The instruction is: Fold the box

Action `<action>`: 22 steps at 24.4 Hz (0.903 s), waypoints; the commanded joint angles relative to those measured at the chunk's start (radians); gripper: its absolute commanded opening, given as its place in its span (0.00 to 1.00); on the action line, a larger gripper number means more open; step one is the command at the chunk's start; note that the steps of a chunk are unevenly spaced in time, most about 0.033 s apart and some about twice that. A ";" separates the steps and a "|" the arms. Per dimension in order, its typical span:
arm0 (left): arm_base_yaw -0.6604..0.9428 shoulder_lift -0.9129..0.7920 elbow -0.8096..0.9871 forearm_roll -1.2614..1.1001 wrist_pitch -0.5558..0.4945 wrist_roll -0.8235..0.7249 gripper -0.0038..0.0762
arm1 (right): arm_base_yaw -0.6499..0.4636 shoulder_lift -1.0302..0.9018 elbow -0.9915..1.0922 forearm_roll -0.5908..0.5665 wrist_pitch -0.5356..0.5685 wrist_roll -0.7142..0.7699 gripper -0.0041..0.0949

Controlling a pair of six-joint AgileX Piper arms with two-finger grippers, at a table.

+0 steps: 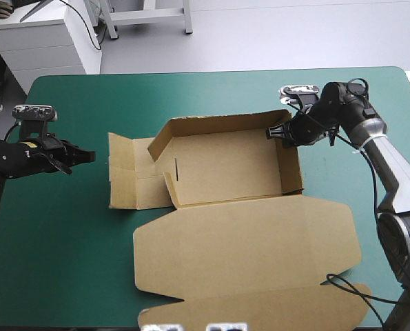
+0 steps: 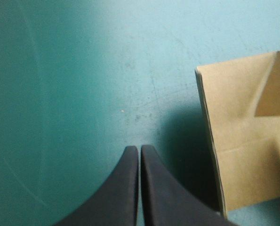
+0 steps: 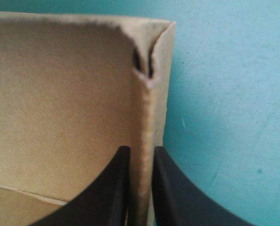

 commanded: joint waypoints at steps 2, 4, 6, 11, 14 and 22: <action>0.001 -0.026 -0.024 -0.023 -0.029 0.006 0.05 | 0.001 -0.045 -0.040 -0.063 -0.036 0.027 0.37; 0.001 -0.026 -0.024 -0.021 -0.026 0.006 0.05 | 0.001 -0.045 -0.077 -0.073 -0.009 0.027 0.40; 0.001 -0.026 -0.024 -0.021 -0.026 0.006 0.05 | 0.001 -0.045 -0.130 -0.073 0.024 0.027 0.40; 0.001 -0.026 -0.024 -0.021 -0.024 0.006 0.05 | 0.001 -0.045 -0.298 -0.092 0.167 0.027 0.40; 0.001 -0.026 -0.024 -0.021 -0.019 0.006 0.05 | 0.001 -0.064 -0.361 -0.135 0.183 0.053 0.40; 0.001 -0.026 -0.024 -0.021 0.013 0.006 0.04 | 0.001 -0.091 -0.309 -0.100 0.183 0.147 0.40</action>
